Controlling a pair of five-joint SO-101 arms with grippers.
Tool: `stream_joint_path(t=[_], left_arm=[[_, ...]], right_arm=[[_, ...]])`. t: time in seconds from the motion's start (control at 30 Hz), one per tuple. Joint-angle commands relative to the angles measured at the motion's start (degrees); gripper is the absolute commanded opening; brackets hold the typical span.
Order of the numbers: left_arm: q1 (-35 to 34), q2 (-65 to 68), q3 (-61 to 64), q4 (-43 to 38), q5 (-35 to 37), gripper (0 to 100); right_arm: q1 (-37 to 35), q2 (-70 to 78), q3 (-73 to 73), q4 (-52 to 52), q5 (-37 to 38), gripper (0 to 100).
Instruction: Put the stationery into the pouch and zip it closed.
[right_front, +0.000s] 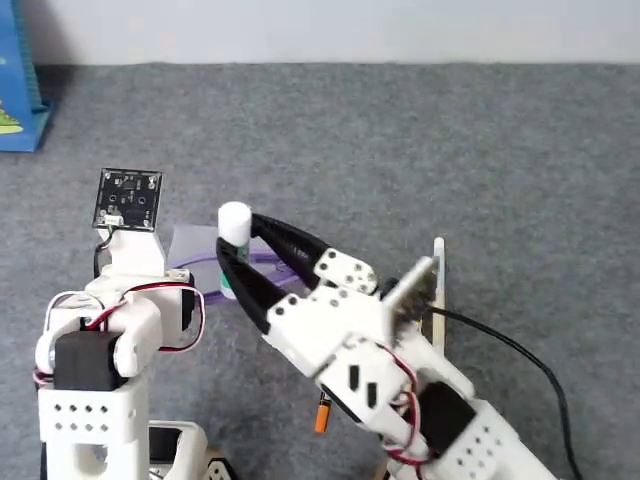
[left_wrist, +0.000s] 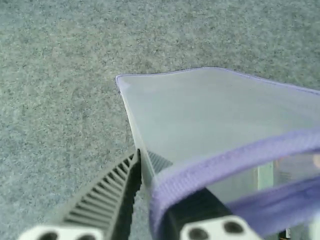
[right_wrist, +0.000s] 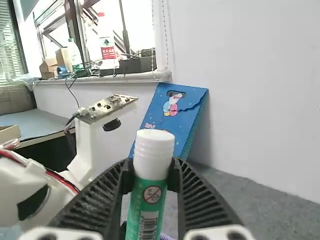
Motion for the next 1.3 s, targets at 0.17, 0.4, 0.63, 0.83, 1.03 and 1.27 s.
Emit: stream_joint_path(t=[0.17, 0.4, 0.63, 0.83, 1.03, 1.27], left_arm=[[0.44, 0.88, -2.59, 0.26, 0.70, 1], [0.44, 0.88, -2.59, 0.35, 0.70, 1], [0.44, 0.97, -2.59, 0.35, 0.70, 1], [0.44, 0.97, -2.59, 0.35, 0.70, 1], [0.35, 0.97, -2.59, 0.35, 0.70, 1], [0.35, 0.97, -2.59, 0.35, 0.70, 1]], right_arm=[[3.03, 13.23, -0.35, -10.51, -0.35, 0.8], [5.23, 18.77, 3.52, -16.75, 2.20, 1.3], [3.91, 15.78, 9.49, -19.12, 11.69, 16.2], [4.00, 10.51, 10.90, -19.03, 11.78, 4.6], [4.00, 9.36, 10.81, -19.12, 11.60, 0.7], [4.00, 9.10, 8.97, -18.95, 11.87, 0.9]])
